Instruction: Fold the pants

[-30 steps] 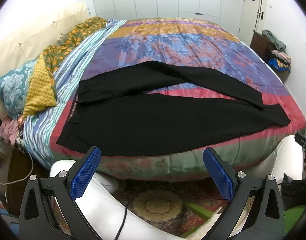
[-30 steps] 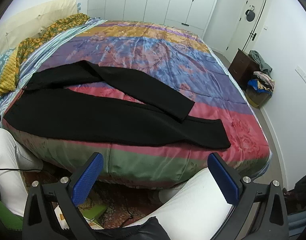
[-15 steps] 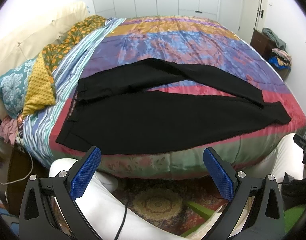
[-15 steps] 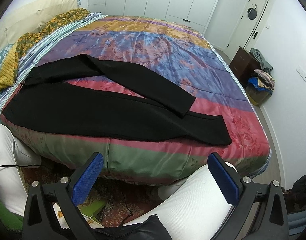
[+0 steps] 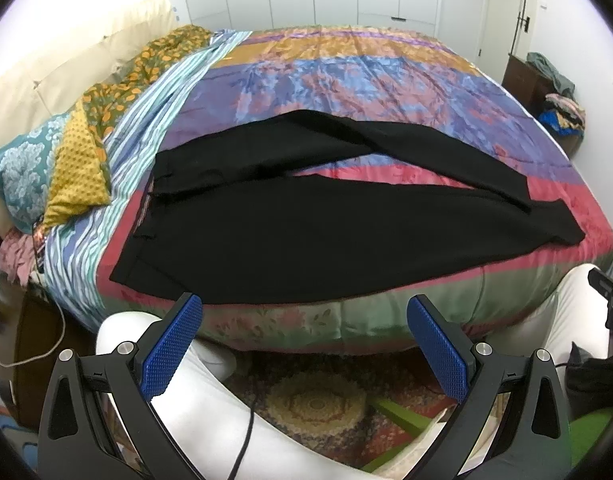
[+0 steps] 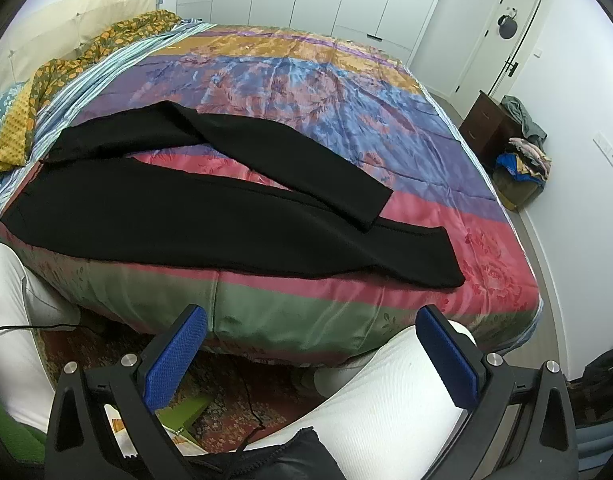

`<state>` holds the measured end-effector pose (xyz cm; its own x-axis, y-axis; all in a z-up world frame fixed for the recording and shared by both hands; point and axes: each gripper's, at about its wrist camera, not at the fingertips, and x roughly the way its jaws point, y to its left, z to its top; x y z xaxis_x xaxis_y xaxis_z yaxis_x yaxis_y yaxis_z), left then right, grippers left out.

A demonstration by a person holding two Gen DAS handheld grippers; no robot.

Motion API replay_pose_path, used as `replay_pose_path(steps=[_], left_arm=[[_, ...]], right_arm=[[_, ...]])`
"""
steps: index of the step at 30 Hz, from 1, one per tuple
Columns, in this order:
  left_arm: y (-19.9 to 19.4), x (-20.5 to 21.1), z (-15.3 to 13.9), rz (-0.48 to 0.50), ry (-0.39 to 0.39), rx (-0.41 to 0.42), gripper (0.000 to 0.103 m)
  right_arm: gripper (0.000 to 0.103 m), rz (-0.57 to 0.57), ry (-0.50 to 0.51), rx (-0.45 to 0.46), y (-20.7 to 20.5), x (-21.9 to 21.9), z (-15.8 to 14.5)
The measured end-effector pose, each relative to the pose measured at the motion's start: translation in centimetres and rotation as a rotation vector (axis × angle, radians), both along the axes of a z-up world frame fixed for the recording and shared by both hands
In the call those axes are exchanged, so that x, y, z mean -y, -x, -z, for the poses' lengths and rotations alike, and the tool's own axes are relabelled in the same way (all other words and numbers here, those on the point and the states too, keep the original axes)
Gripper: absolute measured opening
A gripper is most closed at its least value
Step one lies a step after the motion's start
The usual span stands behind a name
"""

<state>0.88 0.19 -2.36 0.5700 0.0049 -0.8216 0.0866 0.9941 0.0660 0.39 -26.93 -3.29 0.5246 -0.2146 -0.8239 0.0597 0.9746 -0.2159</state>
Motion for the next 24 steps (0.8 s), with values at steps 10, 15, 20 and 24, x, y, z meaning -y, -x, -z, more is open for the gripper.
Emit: replay_pose_path(steps=[10,15,20,24], left_arm=[[-0.3,0.4,0.0,0.008,-0.026,-0.011,0.102],[-0.5,0.6,-0.1,0.014,-0.034,0.006,0.102],[-1.3,1.1,-0.7,0.026,-0.059,0.061,0.102],[-1.8,1.8,-1.7,0.048,-0.041,0.124,0.102]], right_arm=[[0.103,-0.014,-0.047,0.03,0.1,0.0,-0.3],[0.103,-0.056,-0.108,0.114,0.2,-0.4,-1.5],[0.103,-0.1,-0.196,0.17,-0.4,-0.5,-2.1],[0.103,-0.141,-0.245,0.221,-0.6,-1.0,-2.6]])
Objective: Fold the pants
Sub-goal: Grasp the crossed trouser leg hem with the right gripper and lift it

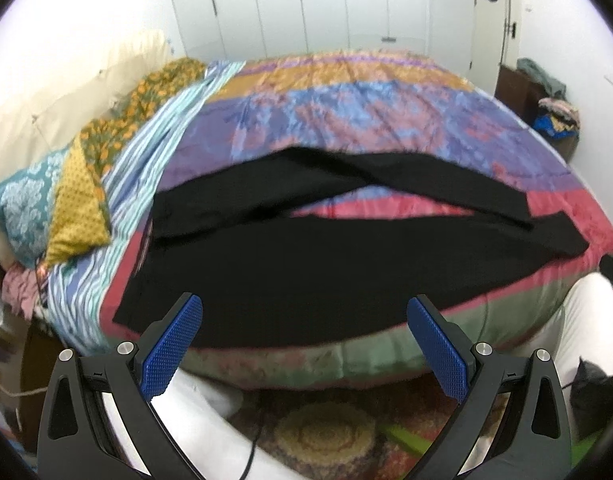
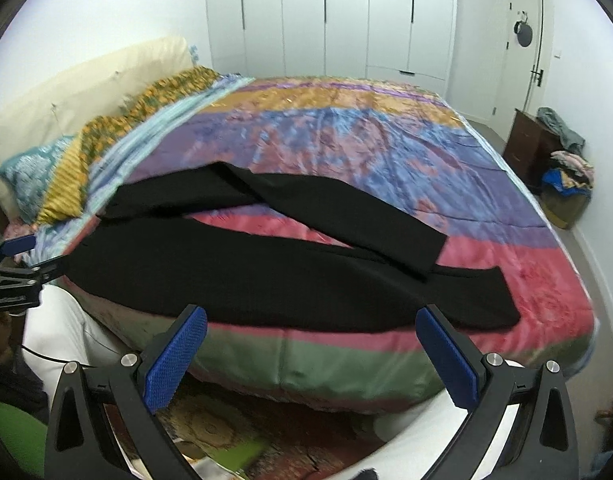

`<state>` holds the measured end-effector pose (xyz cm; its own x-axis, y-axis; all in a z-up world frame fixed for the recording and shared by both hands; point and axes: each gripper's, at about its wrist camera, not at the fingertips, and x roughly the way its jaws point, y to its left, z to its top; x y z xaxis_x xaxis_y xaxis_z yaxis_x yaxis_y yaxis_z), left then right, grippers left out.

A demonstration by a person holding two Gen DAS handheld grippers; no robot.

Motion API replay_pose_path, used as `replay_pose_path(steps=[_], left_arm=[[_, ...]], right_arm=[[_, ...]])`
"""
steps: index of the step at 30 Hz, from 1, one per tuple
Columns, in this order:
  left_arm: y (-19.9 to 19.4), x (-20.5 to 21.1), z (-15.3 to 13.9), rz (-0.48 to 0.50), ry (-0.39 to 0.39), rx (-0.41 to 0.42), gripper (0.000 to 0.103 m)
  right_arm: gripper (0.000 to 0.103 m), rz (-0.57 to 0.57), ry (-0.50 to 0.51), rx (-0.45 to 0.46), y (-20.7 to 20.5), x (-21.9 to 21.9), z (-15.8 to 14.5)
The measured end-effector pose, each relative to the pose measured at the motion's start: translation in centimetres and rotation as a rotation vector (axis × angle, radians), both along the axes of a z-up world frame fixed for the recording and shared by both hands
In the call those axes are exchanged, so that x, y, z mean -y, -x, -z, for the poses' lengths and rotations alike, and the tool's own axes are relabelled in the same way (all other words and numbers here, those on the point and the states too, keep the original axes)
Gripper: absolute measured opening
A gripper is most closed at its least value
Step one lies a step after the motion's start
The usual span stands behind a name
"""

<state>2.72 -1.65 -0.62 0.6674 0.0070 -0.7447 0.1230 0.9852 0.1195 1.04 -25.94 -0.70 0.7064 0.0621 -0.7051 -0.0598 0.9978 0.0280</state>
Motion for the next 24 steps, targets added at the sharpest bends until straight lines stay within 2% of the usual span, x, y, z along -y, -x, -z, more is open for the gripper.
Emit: replay_pose_path(steps=[4,8,12,14,18,21,23,24], left_arm=[[-0.3,1.0,-0.6,0.028,0.007,0.031,0.102],[-0.4,1.6,-0.5,0.045,-0.018,0.039,0.102],[-0.3,1.8,-0.6,0.047,-0.012,0.049,0.102],[-0.5,1.8,-0.4,0.041,-0.013,0.044,0.102],[-1.1,1.7,0.3,0.027,-0.002,0.021,0.102],[-1.4,1.6,0.7,0.022,0.016,0.003,0.102],[-1.4,1.5,0.7,0.017,0.009,0.002,0.102],[-1.4,1.5,0.8,0.015,0.009,0.0,0.102]], right_arm=[[0.103,-0.048,0.017,0.046,0.1,-1.1,-0.3],[0.103,-0.077,0.01,0.068,-0.8,-0.7,0.6],[0.102,-0.073,-0.037,0.018,-2.4,0.5,2.2],[0.102,-0.074,-0.07,0.029,-2.4,0.9,2.1],[0.102,-0.079,-0.069,0.007,-2.6,1.5,3.2],[0.102,-0.089,-0.268,-0.086,-3.1,3.7,6.2],[0.102,-0.032,-0.432,-0.135,-3.1,6.1,8.3],[0.102,-0.011,-0.483,-0.139,-3.1,7.1,8.9]])
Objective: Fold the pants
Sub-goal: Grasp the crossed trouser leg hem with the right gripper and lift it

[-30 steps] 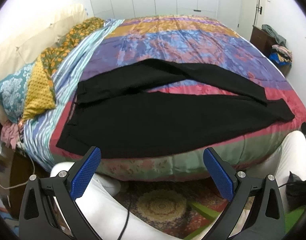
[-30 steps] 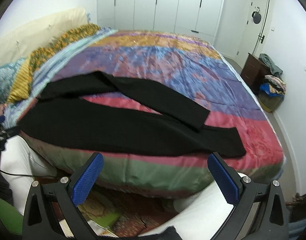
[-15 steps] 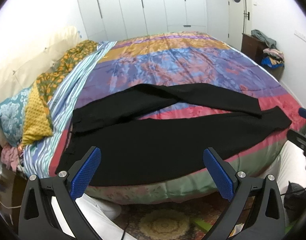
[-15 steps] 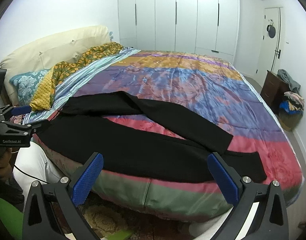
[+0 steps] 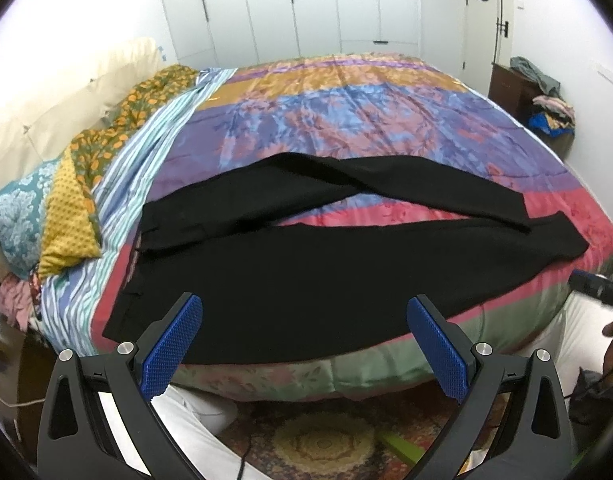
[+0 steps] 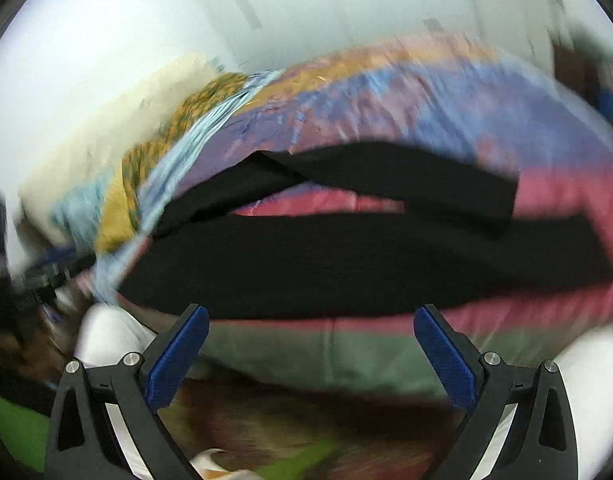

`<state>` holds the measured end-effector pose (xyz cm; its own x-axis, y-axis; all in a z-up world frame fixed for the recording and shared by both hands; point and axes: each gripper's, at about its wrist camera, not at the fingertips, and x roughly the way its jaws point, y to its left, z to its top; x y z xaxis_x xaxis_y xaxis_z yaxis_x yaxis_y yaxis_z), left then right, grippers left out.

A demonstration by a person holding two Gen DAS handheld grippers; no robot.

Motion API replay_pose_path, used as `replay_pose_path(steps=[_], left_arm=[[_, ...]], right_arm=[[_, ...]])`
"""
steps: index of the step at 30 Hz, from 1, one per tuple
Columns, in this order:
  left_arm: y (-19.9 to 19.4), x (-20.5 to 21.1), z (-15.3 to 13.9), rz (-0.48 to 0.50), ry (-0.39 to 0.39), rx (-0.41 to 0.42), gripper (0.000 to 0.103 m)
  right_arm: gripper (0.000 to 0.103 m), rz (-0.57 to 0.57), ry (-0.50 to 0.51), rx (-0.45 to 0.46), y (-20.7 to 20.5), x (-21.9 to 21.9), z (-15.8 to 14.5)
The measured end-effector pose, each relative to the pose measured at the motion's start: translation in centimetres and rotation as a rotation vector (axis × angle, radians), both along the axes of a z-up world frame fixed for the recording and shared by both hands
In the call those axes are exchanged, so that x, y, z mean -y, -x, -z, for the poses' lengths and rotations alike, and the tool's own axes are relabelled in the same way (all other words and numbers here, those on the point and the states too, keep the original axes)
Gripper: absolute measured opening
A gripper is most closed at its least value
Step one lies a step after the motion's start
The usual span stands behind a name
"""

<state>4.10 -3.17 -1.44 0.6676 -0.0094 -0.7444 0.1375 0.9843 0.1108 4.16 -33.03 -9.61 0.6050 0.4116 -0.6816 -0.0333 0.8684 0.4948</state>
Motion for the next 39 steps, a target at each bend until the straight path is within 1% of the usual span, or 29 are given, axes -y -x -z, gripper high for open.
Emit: replay_pose_path(steps=[2,3,5,6,7,8,9,10,11,12,13,14,15,16,17,18,20,22,24,26,28,30,31,32,33,35,37,38,39], left_arm=[[-0.2,0.1,0.3,0.002,0.013,-0.017,0.102],[-0.3,0.1,0.5,0.005,0.02,-0.026,0.102],[-0.6,0.5,1.0,0.017,0.034,-0.053,0.102],[-0.6,0.7,1.1,0.019,0.033,-0.057,0.102],[-0.6,1.0,1.0,0.023,0.024,-0.055,0.102],[-0.5,1.1,0.9,0.024,0.013,-0.048,0.102],[-0.4,1.2,0.7,0.024,0.003,-0.042,0.102],[-0.2,1.2,0.6,0.02,-0.01,-0.033,0.102],[0.1,1.1,0.4,0.012,-0.024,-0.021,0.102],[0.3,0.8,0.3,0.0,-0.034,-0.013,0.102],[0.3,0.5,0.4,-0.009,-0.036,-0.013,0.102],[0.2,0.2,0.6,-0.022,-0.032,-0.021,0.102],[0.0,-0.1,1.0,-0.03,-0.022,-0.037,0.102],[-0.3,-0.4,1.5,-0.035,-0.005,-0.06,0.102],[-0.6,-0.5,1.9,-0.035,0.01,-0.082,0.102],[-0.9,-0.5,2.4,-0.032,0.02,-0.099,0.102],[-1.4,-0.1,3.0,-0.02,0.023,-0.115,0.102],[-1.6,0.9,3.1,0.0,0.007,-0.111,0.102],[-1.7,1.6,3.0,0.021,-0.007,-0.102,0.102],[-1.7,2.4,2.7,0.044,-0.035,-0.082,0.102],[-1.6,2.7,2.4,0.055,-0.061,-0.058,0.102],[-1.5,2.6,2.3,0.055,-0.074,-0.05,0.102],[-1.5,2.5,2.3,0.051,-0.071,-0.054,0.102],[-1.6,2.2,2.5,0.043,-0.065,-0.062,0.102],[-1.8,1.9,2.9,0.032,-0.057,-0.076,0.102],[-2.2,1.3,3.5,0.016,-0.035,-0.104,0.102],[-2.8,0.8,4.3,0.006,0.006,-0.139,0.102],[-3.2,0.6,4.6,0.002,0.026,-0.155,0.102],[-3.4,0.5,4.9,0.0,0.036,-0.164,0.102]], right_arm=[[0.102,0.034,-0.075,-0.006,-1.0,2.3,1.1],[0.102,0.039,-0.084,-0.002,-1.6,2.9,1.5],[0.102,0.026,-0.141,0.009,-4.4,4.5,2.9],[0.102,0.015,-0.175,-0.012,-6.1,5.1,4.1],[0.102,0.021,-0.193,-0.073,-8.5,6.1,6.3],[0.102,0.038,-0.171,-0.136,-10.1,7.1,7.9],[0.096,0.057,-0.124,-0.209,-11.9,8.4,9.8],[0.084,0.082,-0.068,-0.257,-13.5,10.6,11.3],[0.055,0.113,-0.032,-0.273,-14.4,12.5,11.6],[0.053,0.176,0.025,-0.288,-14.9,14.9,11.4],[0.061,0.264,0.079,-0.288,-15.0,17.7,10.7],[0.087,0.354,0.112,-0.279,-14.7,20.5,9.7],[0.092,0.442,0.177,-0.284,-14.1,22.6,8.7],[0.092,0.505,0.241,-0.294,-13.5,24.5,7.7],[0.092,0.529,0.264,-0.296,-12.9,26.0,6.8],[0.092,0.541,0.258,-0.293,-12.2,26.9,5.9],[0.092,0.501,0.192,-0.27,-11.3,26.4,4.9],[0.092,0.393,0.097,-0.25,-11.2,24.0,4.7],[0.092,0.282,-0.068,-0.227,-12.1,20.6,5.4],[0.092,0.236,-0.242,-0.214,-13.4,17.6,6.5],[0.092,0.256,-0.31,-0.223,-15.4,15.7,7.9],[0.092,0.322,-0.255,-0.261,-17.4,15.1,9.6],[0.092,0.379,-0.224,-0.301,-18.1,15.2,10.4],[0.092,0.446,-0.247,-0.342,-18.3,15.9,11.6],[0.092,0.494,-0.289,-0.356,-17.9,16.2,12.0],[0.09,0.584,-0.361,-0.341,-17.4,17.2,12.5],[0.084,0.631,-0.378,-0.32,-17.2,17.8,12.5],[0.076,0.646,-0.374,-0.315,-17.3,18.1,12.6],[0.062,0.648,-0.363,-0.317,-17.2,18.3,12.7]])
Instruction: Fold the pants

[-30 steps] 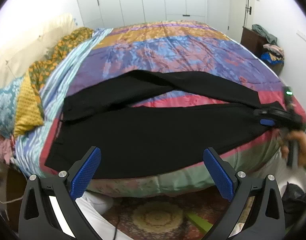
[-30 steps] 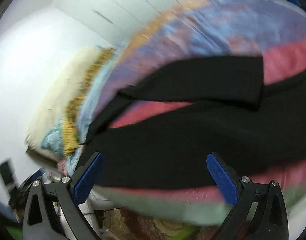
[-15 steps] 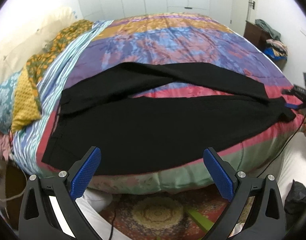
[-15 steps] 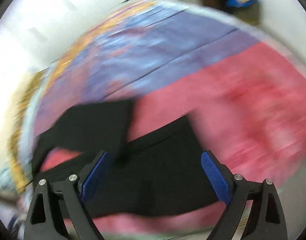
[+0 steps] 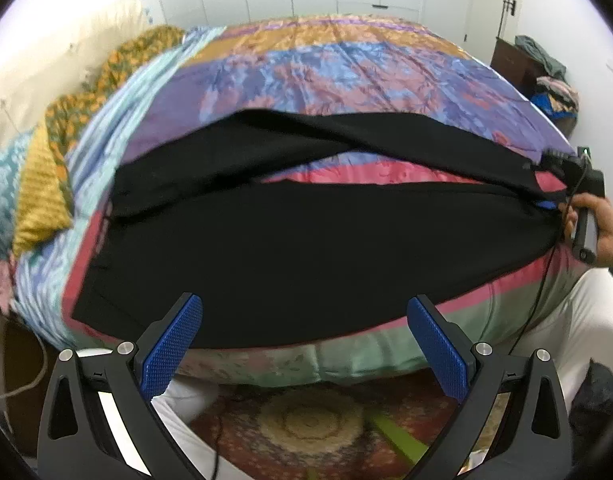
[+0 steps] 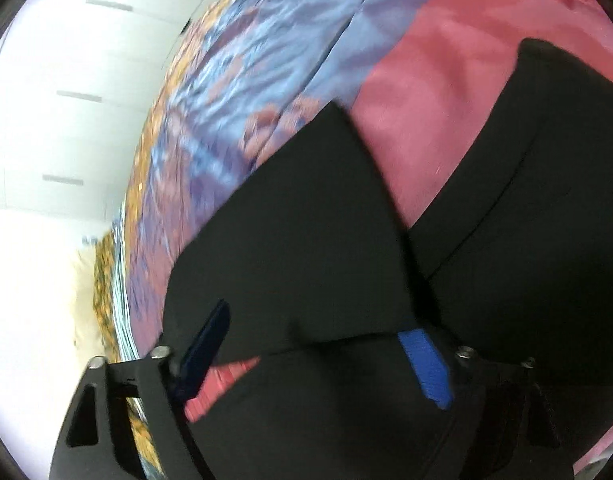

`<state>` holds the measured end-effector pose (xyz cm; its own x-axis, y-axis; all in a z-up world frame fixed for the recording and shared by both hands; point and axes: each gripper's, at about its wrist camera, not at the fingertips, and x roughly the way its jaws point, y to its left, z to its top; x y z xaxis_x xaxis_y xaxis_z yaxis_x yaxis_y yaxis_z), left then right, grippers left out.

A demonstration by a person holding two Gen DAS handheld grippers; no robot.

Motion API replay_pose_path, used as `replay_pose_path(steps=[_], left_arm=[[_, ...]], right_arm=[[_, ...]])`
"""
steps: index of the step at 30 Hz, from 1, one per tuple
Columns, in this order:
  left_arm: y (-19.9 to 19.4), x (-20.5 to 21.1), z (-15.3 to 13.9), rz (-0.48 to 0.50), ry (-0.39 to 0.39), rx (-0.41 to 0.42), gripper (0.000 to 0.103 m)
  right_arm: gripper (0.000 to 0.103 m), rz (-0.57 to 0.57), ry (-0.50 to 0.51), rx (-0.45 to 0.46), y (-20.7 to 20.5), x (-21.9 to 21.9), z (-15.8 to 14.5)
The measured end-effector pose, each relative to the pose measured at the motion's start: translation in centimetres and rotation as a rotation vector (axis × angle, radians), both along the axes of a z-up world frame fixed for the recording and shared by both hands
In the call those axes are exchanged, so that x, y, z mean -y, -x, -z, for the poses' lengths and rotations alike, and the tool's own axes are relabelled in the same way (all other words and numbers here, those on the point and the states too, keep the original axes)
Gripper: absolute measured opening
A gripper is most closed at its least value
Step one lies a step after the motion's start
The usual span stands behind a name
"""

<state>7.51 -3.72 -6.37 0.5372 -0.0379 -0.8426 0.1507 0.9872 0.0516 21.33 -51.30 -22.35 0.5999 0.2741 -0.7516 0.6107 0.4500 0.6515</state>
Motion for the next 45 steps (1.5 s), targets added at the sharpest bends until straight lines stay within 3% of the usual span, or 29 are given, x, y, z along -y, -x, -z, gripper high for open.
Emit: replay_pose_path(steps=[1,2,3,9,12,15,18,20,22,23,24,27,31,34,37,39,40,41,42,44,45], left_arm=[[-0.1,0.1,0.1,0.0,0.0,-0.001,0.102],[-0.2,0.2,0.2,0.003,-0.005,0.002,0.102],[-0.2,0.3,0.3,0.005,-0.011,0.007,0.102],[-0.7,0.8,1.1,0.023,-0.018,-0.01,0.102],[-0.7,1.0,1.3,0.034,-0.029,-0.018,0.102],[-1.0,1.5,1.3,0.047,-0.038,-0.023,0.102],[-1.4,1.7,1.0,0.048,-0.037,-0.021,0.102],[-1.4,1.9,0.7,0.045,-0.047,-0.012,0.102],[-1.3,1.8,0.2,0.037,-0.065,0.01,0.102],[-1.2,1.7,0.2,0.03,-0.074,0.021,0.102],[-1.3,1.5,0.4,0.022,-0.078,0.02,0.102],[-2.3,1.0,1.9,0.015,-0.059,-0.039,0.102],[-2.8,1.0,2.5,0.02,-0.025,-0.061,0.102],[-2.5,1.5,2.5,0.033,-0.039,-0.051,0.102],[-2.3,2.2,2.8,0.049,-0.026,-0.069,0.102],[-2.3,2.7,2.9,0.059,-0.012,-0.079,0.102],[-2.2,3.1,2.8,0.067,-0.009,-0.081,0.102],[-2.1,3.5,2.6,0.077,-0.014,-0.078,0.102],[-1.8,3.8,2.3,0.087,-0.028,-0.066,0.102],[-1.1,4.3,1.4,0.102,-0.064,-0.02,0.102],[-0.8,4.3,1.1,0.105,-0.073,-0.003,0.102]], right_arm=[[0.05,-0.001,0.018,-0.008,0.0,0.4,-0.1],[0.026,-0.007,0.037,-0.012,0.2,0.7,-0.3],[0.018,-0.02,0.047,0.003,0.3,1.1,-0.7],[0.015,-0.132,0.08,0.08,1.6,1.7,-5.1],[0.015,-0.156,-0.001,0.164,0.6,1.5,-8.2],[0.015,-0.098,-0.091,0.258,-3.5,3.6,-11.3],[0.015,-0.003,-0.107,0.361,-11.6,7.9,-14.1],[0.018,0.012,-0.067,0.391,-18.0,10.9,-15.0],[0.037,0.033,0.145,0.296,-20.6,12.5,-16.5],[0.058,0.035,0.255,0.257,-20.9,12.8,-17.2],[0.072,0.004,0.313,0.239,-20.9,12.8,-17.5],[0.075,-0.163,0.321,0.205,-19.6,12.2,-16.4],[0.076,-0.436,0.383,-0.041,-13.8,11.7,-11.6],[0.076,-0.493,0.47,-0.175,-6.8,14.0,-9.0],[0.076,-0.564,0.342,-0.192,-0.4,15.5,-6.3],[0.073,-0.635,0.309,-0.208,2.6,14.7,-4.7],[0.067,-0.661,0.295,-0.208,3.4,14.0,-3.9],[0.029,-0.683,0.29,-0.212,3.2,13.3,-3.2],[0.021,-0.692,0.35,-0.212,2.8,12.6,-3.4],[0.016,-0.668,0.49,-0.151,3.4,11.5,-6.3],[0.016,-0.63,0.543,-0.163,3.4,12.0,-6.8]])
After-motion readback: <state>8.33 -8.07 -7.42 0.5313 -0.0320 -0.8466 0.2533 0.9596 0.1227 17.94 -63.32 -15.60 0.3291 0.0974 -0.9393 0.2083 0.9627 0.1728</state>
